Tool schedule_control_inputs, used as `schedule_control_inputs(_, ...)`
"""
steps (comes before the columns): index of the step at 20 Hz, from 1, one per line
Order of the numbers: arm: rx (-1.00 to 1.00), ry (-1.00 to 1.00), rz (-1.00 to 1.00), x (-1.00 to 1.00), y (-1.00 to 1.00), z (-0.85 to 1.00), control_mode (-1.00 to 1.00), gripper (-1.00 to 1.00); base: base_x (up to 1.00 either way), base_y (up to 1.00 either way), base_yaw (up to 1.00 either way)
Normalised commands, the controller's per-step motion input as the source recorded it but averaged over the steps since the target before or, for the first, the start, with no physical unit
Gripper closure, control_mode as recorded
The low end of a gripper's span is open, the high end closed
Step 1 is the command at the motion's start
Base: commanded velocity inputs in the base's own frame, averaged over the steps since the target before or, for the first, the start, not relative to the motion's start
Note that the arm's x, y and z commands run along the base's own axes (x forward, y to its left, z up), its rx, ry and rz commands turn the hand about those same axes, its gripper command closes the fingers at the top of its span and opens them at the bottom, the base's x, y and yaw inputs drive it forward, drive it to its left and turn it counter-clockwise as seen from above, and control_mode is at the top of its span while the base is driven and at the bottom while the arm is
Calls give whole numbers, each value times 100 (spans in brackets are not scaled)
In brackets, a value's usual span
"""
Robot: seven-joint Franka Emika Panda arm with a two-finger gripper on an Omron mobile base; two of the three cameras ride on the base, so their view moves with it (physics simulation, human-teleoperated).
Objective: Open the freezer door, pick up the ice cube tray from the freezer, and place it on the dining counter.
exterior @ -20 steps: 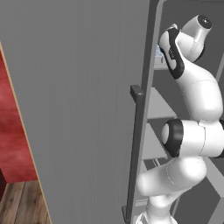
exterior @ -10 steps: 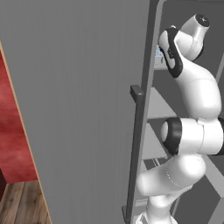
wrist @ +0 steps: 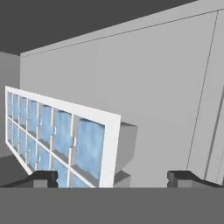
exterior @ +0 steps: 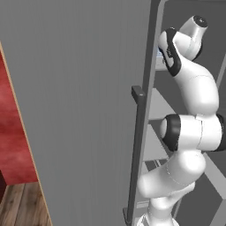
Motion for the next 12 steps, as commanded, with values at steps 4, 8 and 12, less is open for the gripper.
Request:
schedule_control_inputs(4, 1, 0, 0, 37, -5, -4, -100, -100, 0, 0, 0)
schedule_control_inputs(8, 2, 0, 0, 48, -4, 0, -100, -100, 0, 0, 0)
schedule_control_inputs(12, 0, 0, 0, 37, 0, 0, -100, -100, 0, 0, 0)
